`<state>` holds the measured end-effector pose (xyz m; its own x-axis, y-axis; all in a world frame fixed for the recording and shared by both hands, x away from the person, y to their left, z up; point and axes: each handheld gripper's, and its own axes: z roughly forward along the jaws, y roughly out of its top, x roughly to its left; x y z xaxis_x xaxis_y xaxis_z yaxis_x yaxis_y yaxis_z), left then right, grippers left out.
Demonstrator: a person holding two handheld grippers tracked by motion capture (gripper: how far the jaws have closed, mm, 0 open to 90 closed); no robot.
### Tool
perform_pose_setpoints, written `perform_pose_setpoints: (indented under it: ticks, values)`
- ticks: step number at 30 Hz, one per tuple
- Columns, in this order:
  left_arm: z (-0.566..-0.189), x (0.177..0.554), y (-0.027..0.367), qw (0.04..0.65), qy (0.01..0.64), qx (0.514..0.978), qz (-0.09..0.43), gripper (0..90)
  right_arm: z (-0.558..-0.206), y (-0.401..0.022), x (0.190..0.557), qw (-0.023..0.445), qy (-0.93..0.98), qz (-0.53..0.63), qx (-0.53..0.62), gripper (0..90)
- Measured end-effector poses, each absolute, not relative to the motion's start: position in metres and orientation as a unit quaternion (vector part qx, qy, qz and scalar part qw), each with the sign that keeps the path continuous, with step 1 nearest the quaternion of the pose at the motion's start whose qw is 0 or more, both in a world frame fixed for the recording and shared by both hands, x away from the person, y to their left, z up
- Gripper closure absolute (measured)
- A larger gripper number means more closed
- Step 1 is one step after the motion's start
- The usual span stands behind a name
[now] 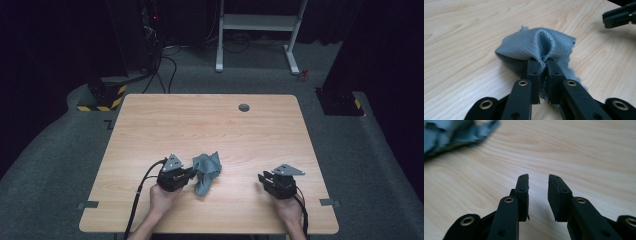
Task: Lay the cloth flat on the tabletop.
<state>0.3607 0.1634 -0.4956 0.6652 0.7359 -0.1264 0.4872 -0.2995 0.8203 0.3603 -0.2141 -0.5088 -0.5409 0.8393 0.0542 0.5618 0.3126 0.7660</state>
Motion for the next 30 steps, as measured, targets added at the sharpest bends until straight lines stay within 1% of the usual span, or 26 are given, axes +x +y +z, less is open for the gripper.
perform_pose_setpoints:
  ticks: [3, 7, 8, 10, 12, 16, 21, 24, 26, 28, 30]
  values:
    - [-0.501, 0.360, 0.174, 0.448, 0.404, 0.787, 0.132, 83.8, -0.502, -0.193, 0.362, 0.169, 0.804, 0.394, 0.413, 70.0]
    - [-0.504, 0.360, 0.184, 0.436, 0.415, 0.786, 0.143, 83.7, -0.494, -0.162, 0.366, 0.158, 0.822, 0.400, 0.373, 66.4]
    - [-0.504, 0.359, 0.187, 0.433, 0.419, 0.785, 0.143, 83.6, -0.493, -0.148, 0.368, 0.150, 0.828, 0.404, 0.359, 64.6]
    - [-0.506, 0.360, 0.193, 0.428, 0.426, 0.784, 0.143, 83.5, -0.493, -0.142, 0.370, 0.147, 0.831, 0.405, 0.353, 64.3]
    - [-0.509, 0.360, 0.199, 0.419, 0.437, 0.783, 0.142, 83.4, -0.495, -0.125, 0.373, 0.140, 0.840, 0.399, 0.341, 63.4]
    - [-0.514, 0.359, 0.208, 0.405, 0.449, 0.784, 0.143, 82.7, -0.497, -0.104, 0.378, 0.130, 0.847, 0.397, 0.328, 62.4]
    - [-0.516, 0.357, 0.212, 0.402, 0.453, 0.783, 0.145, 78.6, -0.504, -0.086, 0.382, 0.122, 0.852, 0.392, 0.325, 63.2]
    - [-0.511, 0.353, 0.213, 0.409, 0.452, 0.778, 0.151, 68.3, -0.508, -0.080, 0.385, 0.116, 0.855, 0.387, 0.323, 70.5]
    - [-0.504, 0.349, 0.215, 0.424, 0.445, 0.772, 0.161, 59.2, -0.511, -0.076, 0.387, 0.116, 0.861, 0.381, 0.318, 78.6]
    - [-0.495, 0.345, 0.216, 0.439, 0.438, 0.766, 0.172, 52.6, -0.513, -0.076, 0.388, 0.117, 0.861, 0.382, 0.315, 87.0]
    - [-0.486, 0.342, 0.215, 0.458, 0.431, 0.759, 0.171, 48.9, -0.512, -0.076, 0.389, 0.115, 0.860, 0.386, 0.313, 89.5]
